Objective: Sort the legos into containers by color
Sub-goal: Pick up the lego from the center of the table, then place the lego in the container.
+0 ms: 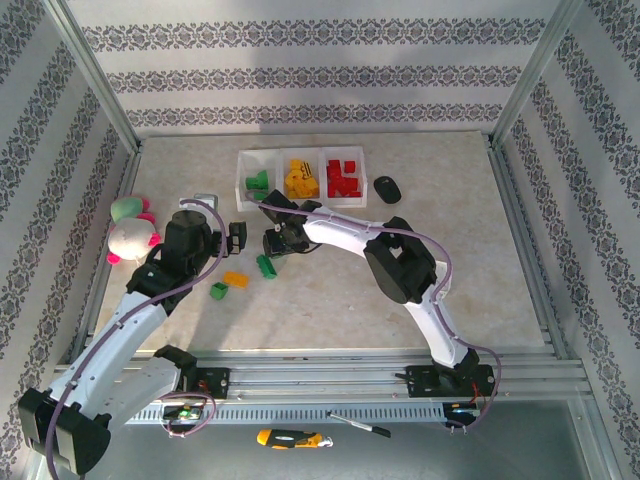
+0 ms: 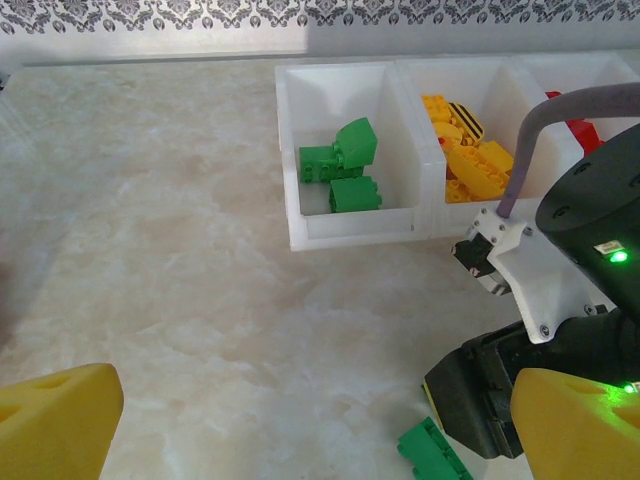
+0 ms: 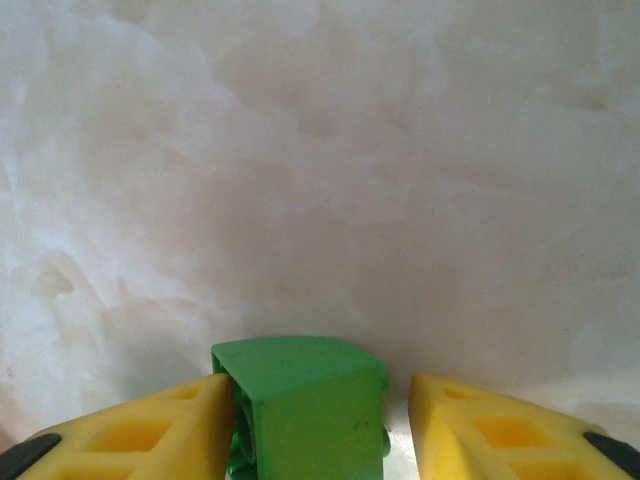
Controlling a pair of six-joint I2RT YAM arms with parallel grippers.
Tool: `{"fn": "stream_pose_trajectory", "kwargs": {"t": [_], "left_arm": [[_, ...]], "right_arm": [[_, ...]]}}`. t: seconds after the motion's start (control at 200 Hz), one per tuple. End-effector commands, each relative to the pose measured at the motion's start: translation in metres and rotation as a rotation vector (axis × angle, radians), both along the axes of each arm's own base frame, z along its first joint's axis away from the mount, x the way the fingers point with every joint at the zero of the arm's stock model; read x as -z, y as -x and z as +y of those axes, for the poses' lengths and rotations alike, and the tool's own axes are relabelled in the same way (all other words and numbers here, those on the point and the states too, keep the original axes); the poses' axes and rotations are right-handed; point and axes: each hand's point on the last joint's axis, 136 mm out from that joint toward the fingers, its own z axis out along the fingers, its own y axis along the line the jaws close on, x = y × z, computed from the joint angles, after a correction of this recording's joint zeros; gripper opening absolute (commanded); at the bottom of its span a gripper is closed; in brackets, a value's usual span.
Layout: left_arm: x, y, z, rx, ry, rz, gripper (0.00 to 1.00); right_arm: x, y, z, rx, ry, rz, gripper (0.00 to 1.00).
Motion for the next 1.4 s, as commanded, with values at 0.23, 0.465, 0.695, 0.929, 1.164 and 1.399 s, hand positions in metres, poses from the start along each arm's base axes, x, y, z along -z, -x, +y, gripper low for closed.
{"fn": "stream_pose_trajectory", "kwargs": {"t": [0.23, 0.465, 0.695, 0.929, 1.164, 1.399], "left_arm": [[0.0, -0.003, 0.0, -0.004, 0.027, -0.013, 0.99], [-0.001, -0.006, -0.015, 0.08, 0.041, -0.03, 0.99], [0.0, -0.009, -0.04, 0.205, 0.086, -0.082, 0.99], [0.007, -0.004, -0.037, 0.194, 0.081, -0.093, 0.99], [0.017, 0.004, -0.023, 0.113, 0.09, -0.051, 0.99], [0.035, 0.009, -0.007, -0.009, 0.111, 0.014, 0.99]], "right_arm": [[0.007, 0.005, -0.01, -0.016, 0.07, 0.033, 0.34], [-0.037, -0.009, -0.038, 0.056, 0.074, -0.08, 0.31], [-0.088, -0.031, -0.085, 0.171, 0.029, -0.195, 0.32], [-0.135, -0.071, -0.074, 0.114, -0.033, -0.328, 0.33], [-0.159, -0.115, -0.027, 0.063, -0.094, -0.457, 0.32], [-0.158, -0.165, 0.014, 0.099, -0.156, -0.577, 0.31]]}}
